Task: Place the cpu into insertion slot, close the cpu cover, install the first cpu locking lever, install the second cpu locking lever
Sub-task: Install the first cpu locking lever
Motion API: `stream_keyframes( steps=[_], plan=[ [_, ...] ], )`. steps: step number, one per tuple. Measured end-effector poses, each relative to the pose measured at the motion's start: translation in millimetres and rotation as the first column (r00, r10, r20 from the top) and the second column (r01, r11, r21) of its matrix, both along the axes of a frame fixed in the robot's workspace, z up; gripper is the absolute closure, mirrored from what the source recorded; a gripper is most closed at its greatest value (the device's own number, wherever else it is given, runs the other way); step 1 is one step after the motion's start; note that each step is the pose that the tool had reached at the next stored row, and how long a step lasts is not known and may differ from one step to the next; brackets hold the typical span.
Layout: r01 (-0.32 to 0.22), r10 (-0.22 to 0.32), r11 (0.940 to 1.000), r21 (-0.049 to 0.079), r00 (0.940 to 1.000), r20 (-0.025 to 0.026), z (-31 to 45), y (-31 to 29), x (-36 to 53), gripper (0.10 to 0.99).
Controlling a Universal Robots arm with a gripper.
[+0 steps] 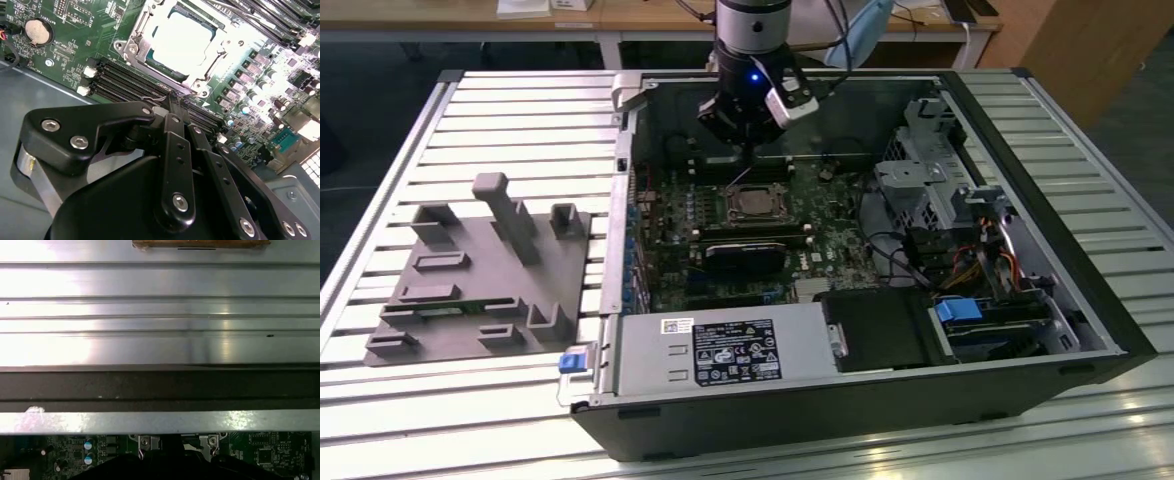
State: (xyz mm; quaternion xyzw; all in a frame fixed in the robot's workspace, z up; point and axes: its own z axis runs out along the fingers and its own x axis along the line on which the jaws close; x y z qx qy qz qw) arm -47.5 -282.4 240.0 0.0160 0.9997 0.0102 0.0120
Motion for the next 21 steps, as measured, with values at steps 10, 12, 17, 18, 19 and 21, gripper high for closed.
stream_keyframes(
  steps=[10, 12, 17, 18, 19, 21],
  plan=[
    [0.0, 0.0, 1.0, 0.0, 1.0, 0.0, -0.8, 0.1, 1.7, 0.98],
    [0.0, 0.0, 1.0, 0.0, 1.0, 0.0, -0.9, 0.1, 2.2, 0.98],
    [0.0, 0.0, 1.0, 0.0, 1.0, -0.0001, -1.4, 0.1, 2.8, 0.98],
    [0.0, 0.0, 1.0, 0.0, 1.0, 0.0, -1.6, 0.1, 2.9, 0.98],
    [0.0, 0.0, 1.0, 0.0, 1.0, 0.0, -1.8, 0.2, 3.1, 0.98],
    [0.0, 0.0, 1.0, 0.0, 1.0, 0.0001, -2.3, 0.2, 3.9, 0.98]
  ],
)
